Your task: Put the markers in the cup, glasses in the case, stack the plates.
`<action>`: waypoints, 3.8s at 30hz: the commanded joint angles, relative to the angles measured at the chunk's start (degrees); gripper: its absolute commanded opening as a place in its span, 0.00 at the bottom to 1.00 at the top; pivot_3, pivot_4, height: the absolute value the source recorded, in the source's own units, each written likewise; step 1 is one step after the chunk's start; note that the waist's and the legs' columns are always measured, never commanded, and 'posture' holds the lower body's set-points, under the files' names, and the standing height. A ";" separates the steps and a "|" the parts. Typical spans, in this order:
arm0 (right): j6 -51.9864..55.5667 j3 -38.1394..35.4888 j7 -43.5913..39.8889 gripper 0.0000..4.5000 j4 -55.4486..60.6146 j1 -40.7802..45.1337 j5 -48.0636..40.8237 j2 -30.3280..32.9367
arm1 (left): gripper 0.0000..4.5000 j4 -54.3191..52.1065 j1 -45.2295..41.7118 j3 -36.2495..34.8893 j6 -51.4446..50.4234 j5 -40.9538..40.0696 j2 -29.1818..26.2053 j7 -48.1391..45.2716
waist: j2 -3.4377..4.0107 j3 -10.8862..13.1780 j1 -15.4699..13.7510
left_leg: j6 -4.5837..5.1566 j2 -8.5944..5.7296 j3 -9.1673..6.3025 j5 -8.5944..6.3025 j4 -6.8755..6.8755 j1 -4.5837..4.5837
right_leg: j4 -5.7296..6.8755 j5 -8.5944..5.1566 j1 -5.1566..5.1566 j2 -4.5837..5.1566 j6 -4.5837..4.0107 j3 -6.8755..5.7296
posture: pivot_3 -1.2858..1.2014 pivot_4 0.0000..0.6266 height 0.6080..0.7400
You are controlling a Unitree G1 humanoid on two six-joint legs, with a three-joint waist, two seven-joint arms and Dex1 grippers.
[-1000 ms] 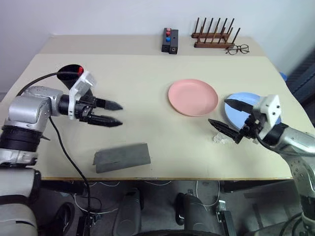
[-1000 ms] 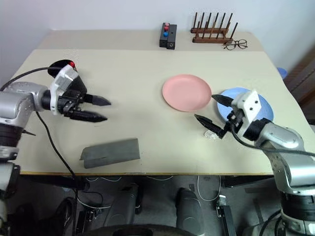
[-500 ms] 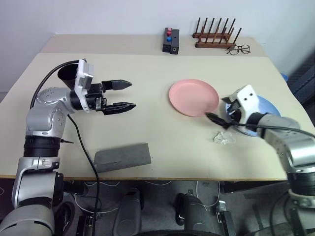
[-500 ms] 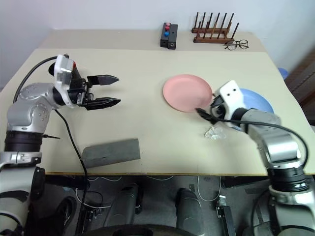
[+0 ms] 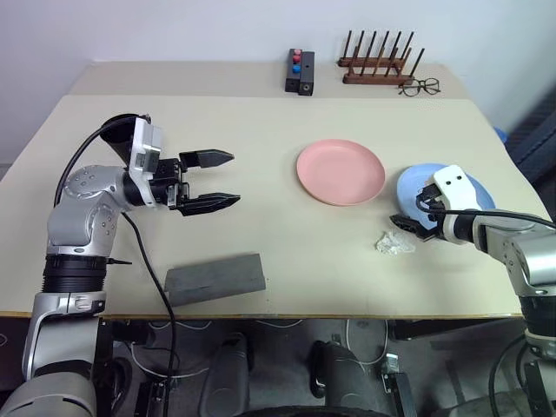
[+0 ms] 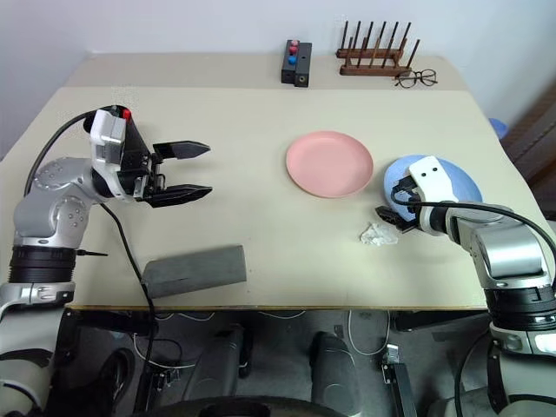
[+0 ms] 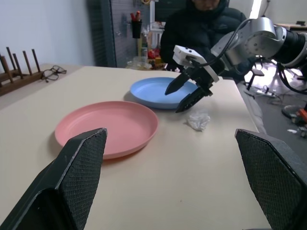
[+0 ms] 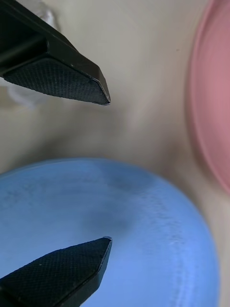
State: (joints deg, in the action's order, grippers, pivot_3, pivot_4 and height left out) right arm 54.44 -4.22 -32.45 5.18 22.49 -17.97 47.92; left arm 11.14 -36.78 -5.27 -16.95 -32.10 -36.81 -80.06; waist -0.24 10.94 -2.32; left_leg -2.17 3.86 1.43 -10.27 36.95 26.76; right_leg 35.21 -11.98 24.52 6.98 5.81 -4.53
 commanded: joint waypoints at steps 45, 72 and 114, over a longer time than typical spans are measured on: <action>-25.89 12.44 -12.25 0.65 -12.63 15.82 9.95 -16.13 | 1.00 4.23 -2.97 -1.79 -1.46 4.37 -4.55 6.75 | 0.02 0.01 1.84 | -0.03 0.00 0.00 0.03 -0.19 -0.09 | 0.07 0.00 0.02 -0.03 0.03 0.00 | 0.52 0.24 1.00; -8.04 3.54 -21.08 1.00 7.98 -7.26 -0.01 6.46 | 1.00 -2.43 -1.73 0.64 -5.16 1.78 -2.82 2.84 | 0.00 0.02 1.54 | -0.06 0.02 0.01 0.02 -0.24 -0.18 | -0.01 -0.02 0.00 -0.03 0.00 0.05 | 0.52 0.24 1.00; -38.93 3.85 -9.68 0.95 -22.56 20.76 7.94 -13.80 | 1.00 -7.71 4.70 -5.33 -3.47 -0.22 -2.80 10.61 | 0.02 0.04 2.10 | -0.20 0.00 0.04 0.15 -0.69 -0.28 | 0.00 0.11 0.07 -0.04 0.22 0.05 | 0.52 0.24 1.00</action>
State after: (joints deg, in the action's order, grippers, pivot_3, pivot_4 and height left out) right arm 18.03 3.54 -40.34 -21.89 42.44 -6.54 33.13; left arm 5.55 -31.60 -8.34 -20.92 -30.78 -38.77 -69.75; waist -0.23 10.98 -0.22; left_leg -2.39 3.86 1.47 -10.11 36.23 26.46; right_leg 35.21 -11.87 24.59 6.93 6.04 -4.48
